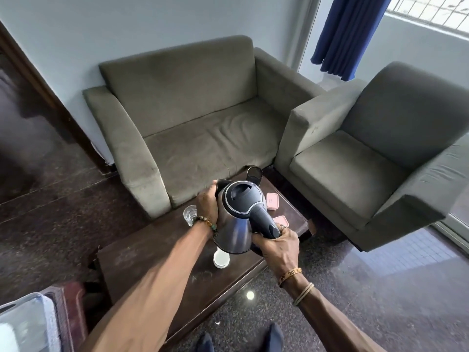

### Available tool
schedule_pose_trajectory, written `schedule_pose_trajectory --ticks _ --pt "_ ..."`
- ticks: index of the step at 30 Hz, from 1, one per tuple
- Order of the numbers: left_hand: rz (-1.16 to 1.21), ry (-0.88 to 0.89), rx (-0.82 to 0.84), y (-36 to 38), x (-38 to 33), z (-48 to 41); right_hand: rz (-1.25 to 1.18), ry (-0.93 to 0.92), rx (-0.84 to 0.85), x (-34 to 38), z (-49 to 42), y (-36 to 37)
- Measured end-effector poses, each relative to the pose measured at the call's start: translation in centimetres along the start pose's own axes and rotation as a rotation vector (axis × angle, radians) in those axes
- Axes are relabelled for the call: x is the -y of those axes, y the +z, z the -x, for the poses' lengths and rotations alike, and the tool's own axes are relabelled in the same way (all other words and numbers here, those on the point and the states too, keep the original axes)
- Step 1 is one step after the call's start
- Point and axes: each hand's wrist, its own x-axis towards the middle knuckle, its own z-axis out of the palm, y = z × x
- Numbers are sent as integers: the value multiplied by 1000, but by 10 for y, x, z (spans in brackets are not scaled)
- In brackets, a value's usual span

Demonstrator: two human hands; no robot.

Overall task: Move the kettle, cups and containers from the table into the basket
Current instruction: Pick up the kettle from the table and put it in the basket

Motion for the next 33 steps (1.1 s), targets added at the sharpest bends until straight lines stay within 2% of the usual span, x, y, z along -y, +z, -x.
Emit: schedule_pose_trajectory --ticks 2,7,11,14,16,19,21,25,29,33 --pt "86 1 -60 12 1 -5 3 -1 22 -6 -18 0" --pt "106 -32 -111 30 14 -16 18 -28 98 -17 -57 -2" --pt "102 -97 -194 43 21 -30 67 -53 242 -17 -94 -10" --pt "103 -179 -155 49 15 -39 122 -62 295 -8 -122 -12" --pt "134 -146 -257 50 9 -42 165 -111 311 -2 -134 -12" --pt "401 -165 -451 47 0 -45 146 -128 424 5 -147 -5" --pt "471 -187 -506 41 -3 -47 165 -168 464 8 -151 3" --pt "510 -204 -561 22 7 -53 189 -237 490 13 -147 24" --pt "488 -205 -550 -5 32 -63 171 -245 606 6 -134 46" --pt "438 -174 -497 -29 57 -68 219 -110 720 9 -126 70"
